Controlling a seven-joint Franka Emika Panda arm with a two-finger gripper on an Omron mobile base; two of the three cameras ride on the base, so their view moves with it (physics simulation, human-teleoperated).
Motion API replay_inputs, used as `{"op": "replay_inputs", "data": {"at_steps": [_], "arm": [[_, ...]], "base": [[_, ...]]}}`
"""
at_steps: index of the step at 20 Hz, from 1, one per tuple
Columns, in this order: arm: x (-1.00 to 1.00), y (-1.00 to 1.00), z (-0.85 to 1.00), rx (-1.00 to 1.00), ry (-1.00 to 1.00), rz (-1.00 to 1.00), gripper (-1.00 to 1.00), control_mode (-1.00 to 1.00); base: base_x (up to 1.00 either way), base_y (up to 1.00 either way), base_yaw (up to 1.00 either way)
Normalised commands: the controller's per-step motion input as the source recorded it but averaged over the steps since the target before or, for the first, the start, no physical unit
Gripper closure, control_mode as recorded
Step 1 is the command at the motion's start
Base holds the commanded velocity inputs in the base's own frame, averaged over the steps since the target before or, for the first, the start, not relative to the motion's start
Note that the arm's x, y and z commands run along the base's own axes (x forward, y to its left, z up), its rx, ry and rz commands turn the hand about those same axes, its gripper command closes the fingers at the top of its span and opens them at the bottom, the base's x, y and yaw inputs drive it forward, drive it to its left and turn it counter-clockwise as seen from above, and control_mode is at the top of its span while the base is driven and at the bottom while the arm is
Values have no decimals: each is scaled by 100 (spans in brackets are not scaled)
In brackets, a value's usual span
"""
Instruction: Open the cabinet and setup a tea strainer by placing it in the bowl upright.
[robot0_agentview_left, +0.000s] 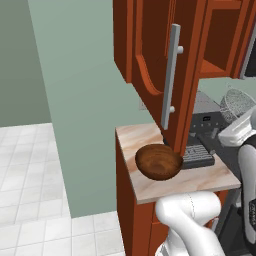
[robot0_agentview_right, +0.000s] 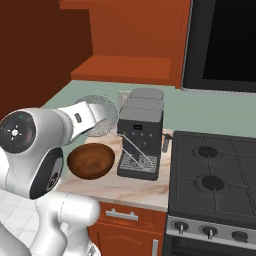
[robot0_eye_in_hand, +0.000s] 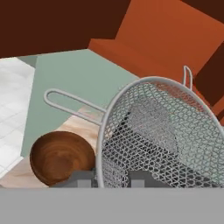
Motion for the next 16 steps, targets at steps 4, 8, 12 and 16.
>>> {"op": "replay_inputs", "data": {"at_steps": [4, 8, 12, 16], "arm": [[-18, 0, -55, 0, 11, 9, 100, -100], [-9, 9, -46, 0, 1, 4, 100, -100], [-8, 17, -41, 0, 6, 4, 100, -100], [-1, 22, -53, 0, 11, 4, 100, -100]], "base": [[0, 0, 0], [0, 0, 0], [0, 0, 0], [0, 0, 0]]}}
